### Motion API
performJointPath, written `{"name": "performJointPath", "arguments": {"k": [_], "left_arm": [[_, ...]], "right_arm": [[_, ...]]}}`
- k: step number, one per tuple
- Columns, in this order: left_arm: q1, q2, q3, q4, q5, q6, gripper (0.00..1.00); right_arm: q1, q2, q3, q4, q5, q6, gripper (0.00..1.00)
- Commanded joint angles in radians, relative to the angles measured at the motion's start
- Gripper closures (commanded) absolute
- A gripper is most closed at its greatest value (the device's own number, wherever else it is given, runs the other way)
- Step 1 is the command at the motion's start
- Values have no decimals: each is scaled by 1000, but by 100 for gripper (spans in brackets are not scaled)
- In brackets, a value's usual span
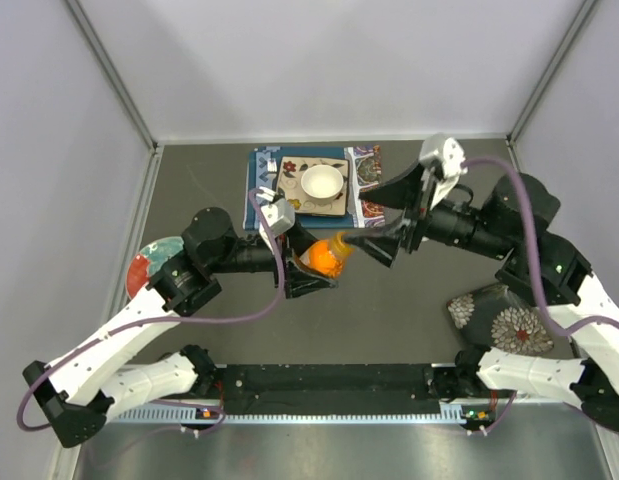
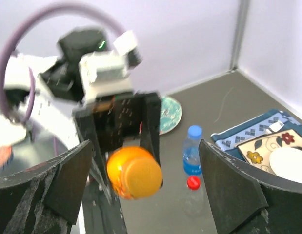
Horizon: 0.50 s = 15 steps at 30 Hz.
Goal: Unscrew the bottle caps
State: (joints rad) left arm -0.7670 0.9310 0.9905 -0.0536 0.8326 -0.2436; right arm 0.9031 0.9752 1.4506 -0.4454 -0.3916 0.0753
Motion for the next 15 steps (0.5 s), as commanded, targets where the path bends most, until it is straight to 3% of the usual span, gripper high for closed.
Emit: {"name": "performJointPath", "arguments": {"k": [1,6,9,15], "left_arm": [[-80,-32,53,-69,-382,147,68],[-245,-29,60,-91,-821,272,67],[-298,-15,54,-88,-999,288,68],[-350,-9,19,-51,-1197,311,69]], "right_arm": [[13,22,79,80,334,308,12],[14,68,67,53,419,469,13],[13,77,44,50,470,512,13],[13,106,16,40,488,563,13]]}}
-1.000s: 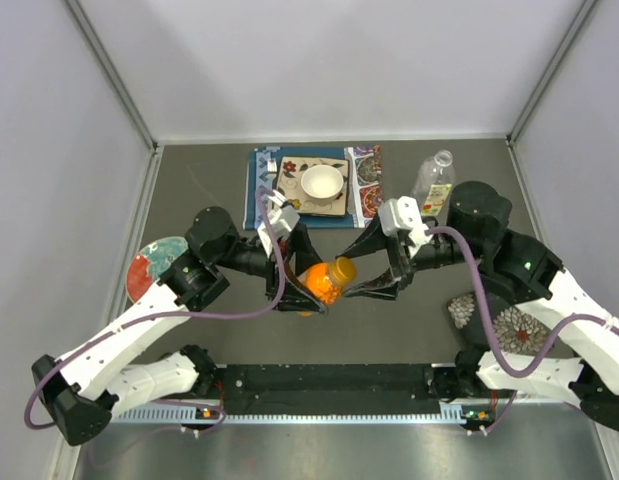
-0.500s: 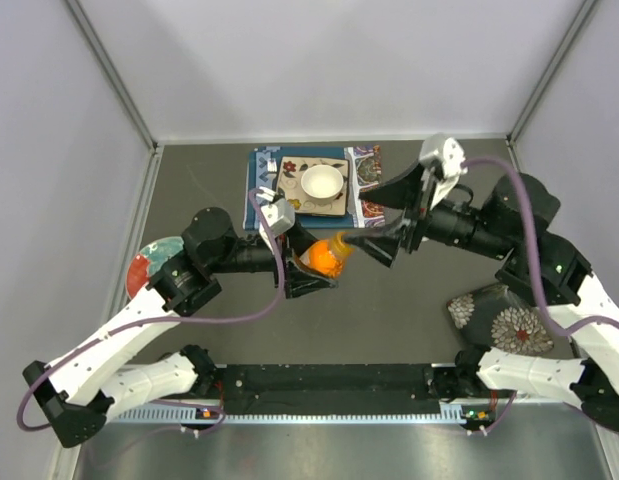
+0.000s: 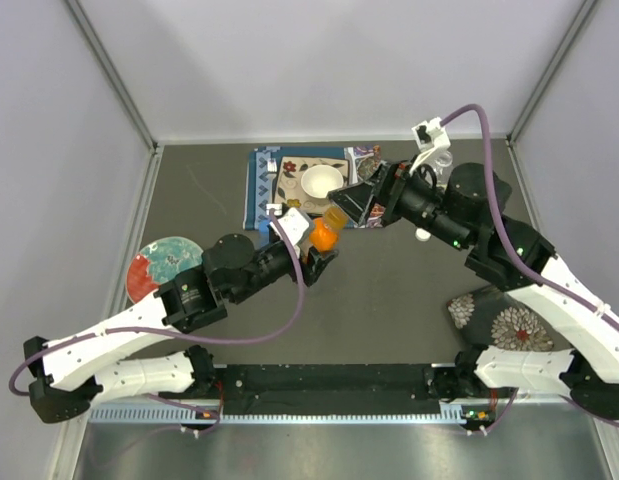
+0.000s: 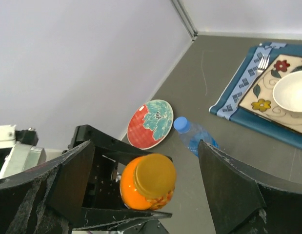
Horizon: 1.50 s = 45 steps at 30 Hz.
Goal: Unscrew the bottle caps
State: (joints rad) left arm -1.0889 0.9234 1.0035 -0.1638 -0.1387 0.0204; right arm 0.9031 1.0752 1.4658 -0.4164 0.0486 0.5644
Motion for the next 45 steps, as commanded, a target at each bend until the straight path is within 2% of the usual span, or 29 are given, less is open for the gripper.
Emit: {"name": "performJointPath", "arguments": {"k": [1,15,21,28,33,38,39,43,45], "left_arm": [[-31,0,4,63,-243,47,69],[-40,20,-3,76,-213,38,68],[-42,17,-3,78,-216,38,68],[-43,14,-8,78,-220,42,68],[-42,8,-8,83,-222,38,68],[-43,-17,-19,96,-196,33,67],[-40,-29,-22,102,-181,33,67],[-39,-67,-40,112,-75,32,67],[-29,-90,-43,112,40,29,69]], "right_arm": [[14,9,-4,10,46,78,13],[22,71,-44,39,-15,109,17],[22,78,-59,54,-29,111,26],[22,77,-79,64,-41,109,48],[23,72,-87,62,-44,101,61],[22,54,-91,64,-47,66,86],[22,45,-88,65,-73,52,100],[22,6,-72,90,-162,-97,100],[22,-14,-50,85,-196,-151,100]]}}
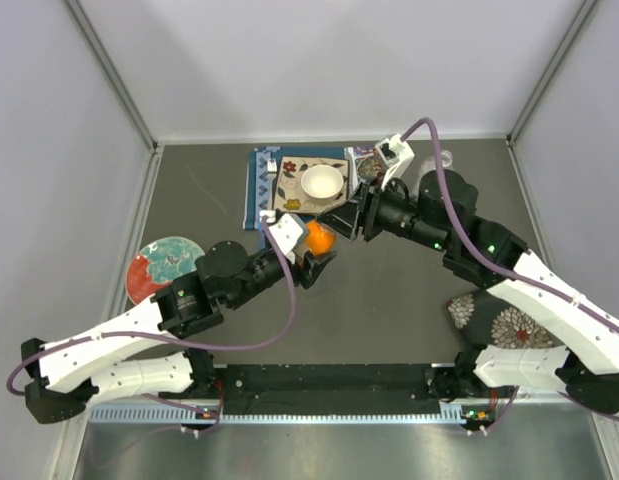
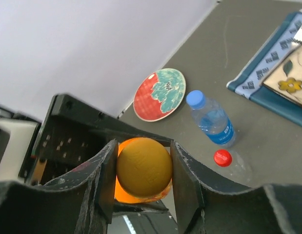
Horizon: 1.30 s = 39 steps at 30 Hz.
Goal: Unscrew the bottle caps
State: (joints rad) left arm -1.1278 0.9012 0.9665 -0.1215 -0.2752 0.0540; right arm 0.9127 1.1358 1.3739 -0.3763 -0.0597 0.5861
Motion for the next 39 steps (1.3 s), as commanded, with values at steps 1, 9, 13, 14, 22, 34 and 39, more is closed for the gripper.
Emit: {"name": "performJointPath", "arguments": {"k": [1,9,13,14,22,34,39], "left_arm": [[14,-74,-3,60,229,-19,68],[181,-61,64,77,888,-198,68],[250,-35,67,190,1163,-345,67],[260,-28,69,206,1189,-362,66],[290,47,77,304,1409,-476,66],[301,33,83,125,1328,-332,65],[306,-22,57,46,1269,-290,66]], "right_arm": [[12,-76,48,43,-151,-234,100],[12,-99,96,-47,-644,-526,100],[12,-111,79,-58,-806,-575,100],[9,-111,76,-58,-836,-580,100],[3,-157,41,-108,-1072,-716,100],[-61,-245,47,-43,-545,-654,100],[-63,-251,-44,-16,59,-603,100]]}}
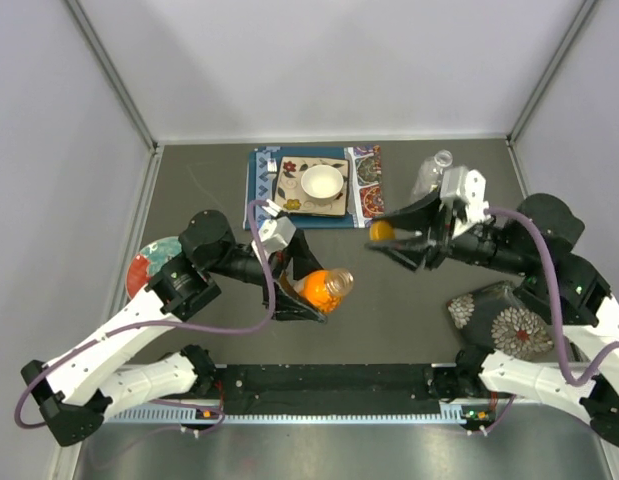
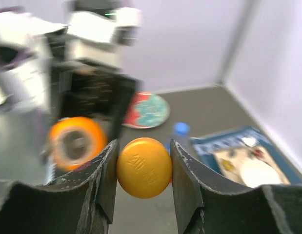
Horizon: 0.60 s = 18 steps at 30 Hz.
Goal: Unscrew the bottle caps
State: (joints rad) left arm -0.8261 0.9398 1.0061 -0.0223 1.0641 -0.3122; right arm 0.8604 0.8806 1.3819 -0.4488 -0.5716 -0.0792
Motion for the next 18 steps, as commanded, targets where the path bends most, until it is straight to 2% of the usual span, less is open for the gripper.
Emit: {"name": "performJointPath", "arguments": {"k": [1,4,7,13,18], "left_arm": [[5,-67,12,-56,-78,82,66],[5,-94,-1,-74,-116,91,65],[5,-117,-15,-93,-154,102,65],[4,-150,-30,-152,-202,139,66],[4,-187,-58,-168,-239,157,65]], "right_arm": [[-9,14,-94,55,783,103,100],[-15,64,-212,55,1011,175,100],[-44,138,-334,68,1081,281,100],[-102,227,-627,339,1115,372,100],[-230,378,-643,358,1017,476,100]]}}
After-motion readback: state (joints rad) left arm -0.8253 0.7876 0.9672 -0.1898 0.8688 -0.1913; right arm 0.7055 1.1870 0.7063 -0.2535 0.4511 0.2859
